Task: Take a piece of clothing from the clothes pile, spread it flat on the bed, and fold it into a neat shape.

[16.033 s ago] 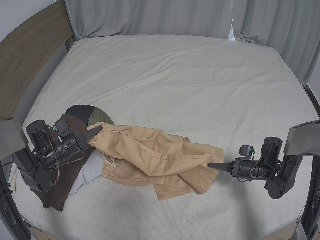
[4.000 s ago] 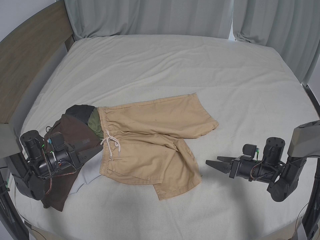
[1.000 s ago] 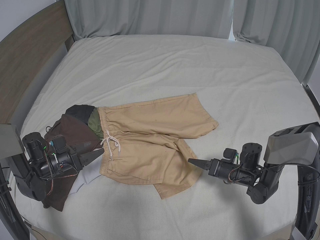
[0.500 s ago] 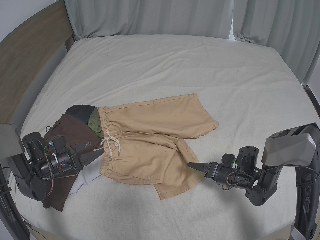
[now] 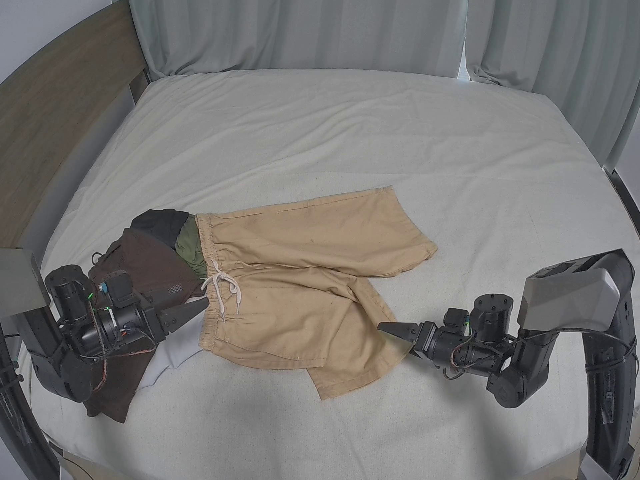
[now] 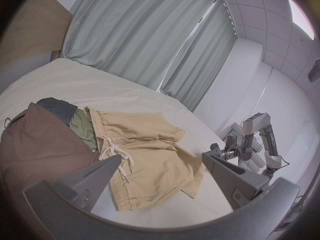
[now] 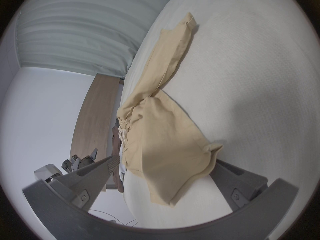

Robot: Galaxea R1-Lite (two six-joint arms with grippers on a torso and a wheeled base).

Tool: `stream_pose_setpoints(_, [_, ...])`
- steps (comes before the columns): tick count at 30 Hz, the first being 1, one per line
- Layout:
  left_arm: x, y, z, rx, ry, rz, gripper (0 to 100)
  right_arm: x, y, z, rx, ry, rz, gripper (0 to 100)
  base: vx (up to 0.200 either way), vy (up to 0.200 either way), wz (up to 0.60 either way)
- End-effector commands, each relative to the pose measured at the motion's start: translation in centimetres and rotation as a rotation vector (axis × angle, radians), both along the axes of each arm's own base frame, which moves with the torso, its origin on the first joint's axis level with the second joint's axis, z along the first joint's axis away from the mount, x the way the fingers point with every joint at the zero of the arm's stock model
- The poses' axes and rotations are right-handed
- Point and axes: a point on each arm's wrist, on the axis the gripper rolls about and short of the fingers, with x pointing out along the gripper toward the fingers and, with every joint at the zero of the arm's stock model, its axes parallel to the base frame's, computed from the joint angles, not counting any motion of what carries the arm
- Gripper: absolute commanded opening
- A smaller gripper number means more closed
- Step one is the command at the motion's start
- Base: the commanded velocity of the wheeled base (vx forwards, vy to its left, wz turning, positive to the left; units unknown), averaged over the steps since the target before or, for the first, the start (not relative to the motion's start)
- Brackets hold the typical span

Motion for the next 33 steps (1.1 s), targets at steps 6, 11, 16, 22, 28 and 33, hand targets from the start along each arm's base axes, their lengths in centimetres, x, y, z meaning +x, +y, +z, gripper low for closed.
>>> stream_pose_setpoints(6, [0.0,0.0,-0.1,0.0,0.001,0.0,100,1.1,-0.8,-0.3,0.007,-0.002,-0.056,100,0.0,0.0,0.0])
stream_pose_setpoints(11, [0.0,0.0,-0.1,0.0,0.001,0.001,100,1.1,-0.8,-0.6,0.004,0.001,-0.059,100,0.0,0.0,0.0])
stream_pose_setpoints(16, [0.0,0.0,0.0,-0.001,0.001,0.0,100,1.1,-0.8,-0.6,0.004,0.001,-0.059,0,0.0,0.0,0.0])
stream_pose_setpoints(22, [0.1,0.0,0.0,-0.001,-0.001,0.0,100,1.3,-1.0,-0.4,0.007,-0.01,-0.064,0,0.0,0.0,0.0])
stream_pose_setpoints(28, [0.1,0.0,0.1,0.0,-0.004,0.003,100,2.7,-2.8,0.4,0.017,-0.055,-0.122,0,0.0,0.0,0.0])
stream_pose_setpoints(33, [0.1,0.0,0.0,-0.001,-0.002,0.001,100,3.5,-3.8,1.0,0.025,-0.087,-0.155,0,0.0,0.0,0.0])
